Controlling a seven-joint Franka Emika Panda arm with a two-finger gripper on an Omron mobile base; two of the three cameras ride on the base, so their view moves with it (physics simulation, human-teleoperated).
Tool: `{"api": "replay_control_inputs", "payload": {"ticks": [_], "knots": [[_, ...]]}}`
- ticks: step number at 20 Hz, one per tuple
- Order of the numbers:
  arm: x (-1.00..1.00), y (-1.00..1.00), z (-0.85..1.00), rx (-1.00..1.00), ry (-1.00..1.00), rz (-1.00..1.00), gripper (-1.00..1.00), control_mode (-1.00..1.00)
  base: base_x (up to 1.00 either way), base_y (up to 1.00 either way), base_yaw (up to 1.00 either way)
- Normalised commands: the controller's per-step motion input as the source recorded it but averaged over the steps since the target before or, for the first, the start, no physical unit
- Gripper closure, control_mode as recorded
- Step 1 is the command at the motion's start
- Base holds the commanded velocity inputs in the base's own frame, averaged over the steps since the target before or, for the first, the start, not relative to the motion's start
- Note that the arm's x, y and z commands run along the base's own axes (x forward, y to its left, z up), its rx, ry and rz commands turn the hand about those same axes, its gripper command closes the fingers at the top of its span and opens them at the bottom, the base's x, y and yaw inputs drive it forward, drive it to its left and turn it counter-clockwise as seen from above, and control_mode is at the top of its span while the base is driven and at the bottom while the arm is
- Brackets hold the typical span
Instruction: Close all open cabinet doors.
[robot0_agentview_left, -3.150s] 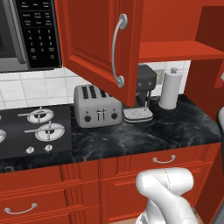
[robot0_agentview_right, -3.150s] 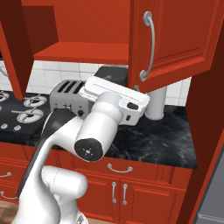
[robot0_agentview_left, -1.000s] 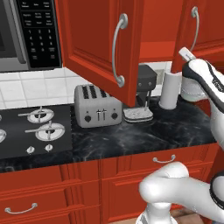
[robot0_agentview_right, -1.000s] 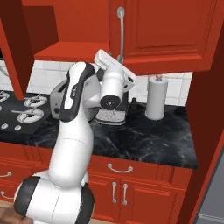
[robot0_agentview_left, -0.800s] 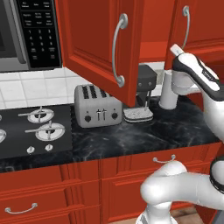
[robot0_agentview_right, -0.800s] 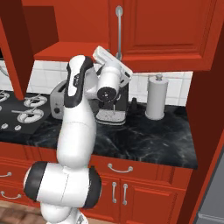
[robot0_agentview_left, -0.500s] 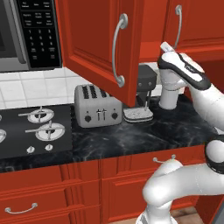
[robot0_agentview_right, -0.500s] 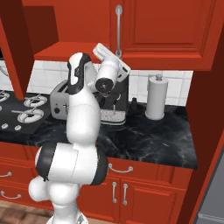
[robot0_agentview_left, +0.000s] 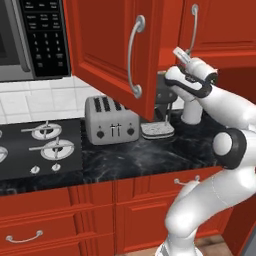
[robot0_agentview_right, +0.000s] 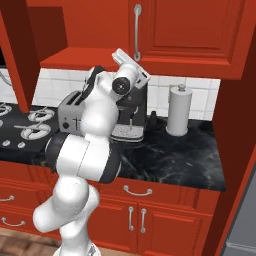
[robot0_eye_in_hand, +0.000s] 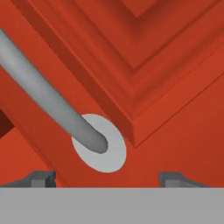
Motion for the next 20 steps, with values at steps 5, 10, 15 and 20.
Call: {"api": "replay_control_inputs", "payload": {"ticks": [5,10,15,20], "knots": [[0.97,-0.09,0.16,0.0,0.29,0.0,-1.0,-1.0,0.0,0.0,0.0],[0.63,-0.09,0.25,0.0,0.24,0.0,-1.0,-1.0,0.0,0.0,0.0],[-0.38,-0.34,0.6,0.0,0.03,0.05,-1.0,-1.0,0.0,0.0,0.0],[-0.83,-0.42,0.93,0.0,-0.06,0.11,-1.0,-1.0,0.0,0.0,0.0]]}}
